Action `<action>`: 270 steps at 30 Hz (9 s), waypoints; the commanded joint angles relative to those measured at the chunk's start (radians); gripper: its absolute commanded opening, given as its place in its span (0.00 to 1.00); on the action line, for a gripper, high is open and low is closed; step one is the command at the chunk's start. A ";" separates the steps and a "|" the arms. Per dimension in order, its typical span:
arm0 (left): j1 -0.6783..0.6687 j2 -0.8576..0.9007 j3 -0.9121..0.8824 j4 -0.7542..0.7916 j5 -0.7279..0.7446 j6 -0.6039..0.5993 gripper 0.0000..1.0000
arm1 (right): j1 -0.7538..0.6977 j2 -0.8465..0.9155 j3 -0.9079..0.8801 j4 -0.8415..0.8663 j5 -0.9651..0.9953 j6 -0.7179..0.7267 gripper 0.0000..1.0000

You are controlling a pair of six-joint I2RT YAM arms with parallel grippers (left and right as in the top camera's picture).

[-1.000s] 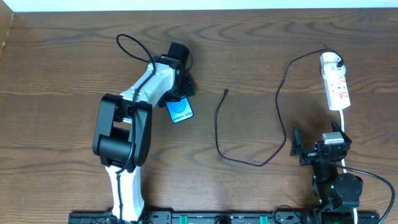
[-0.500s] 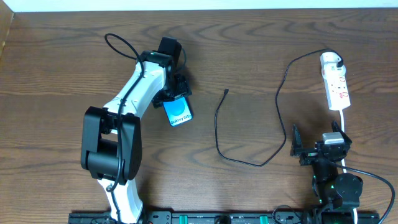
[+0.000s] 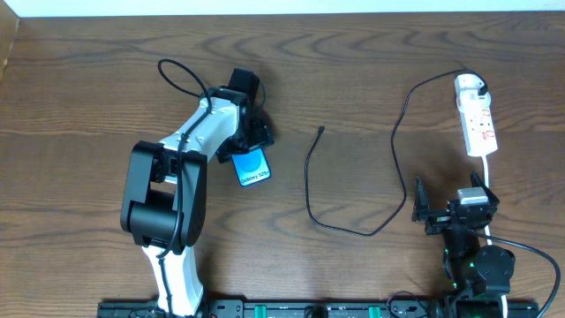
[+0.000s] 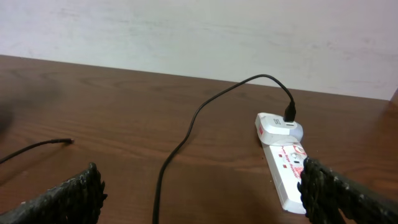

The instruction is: Plug charger to phone and switch on socket

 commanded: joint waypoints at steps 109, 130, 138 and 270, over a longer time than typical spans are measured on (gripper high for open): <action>0.134 -0.230 -0.002 0.249 0.824 -0.875 0.69 | 0.052 1.255 0.663 -0.019 -0.594 0.528 0.89; 0.134 -0.230 -0.002 0.249 0.833 -0.882 0.69 | 0.509 1.679 1.225 -0.126 -0.290 0.584 0.75; 0.134 -0.230 -0.002 0.249 0.833 -0.881 0.68 | 0.576 1.799 1.225 0.063 -0.249 0.700 0.44; 0.296 -0.228 -0.017 0.647 1.440 -0.080 0.07 | 0.349 2.129 1.222 -0.018 -0.595 1.100 0.20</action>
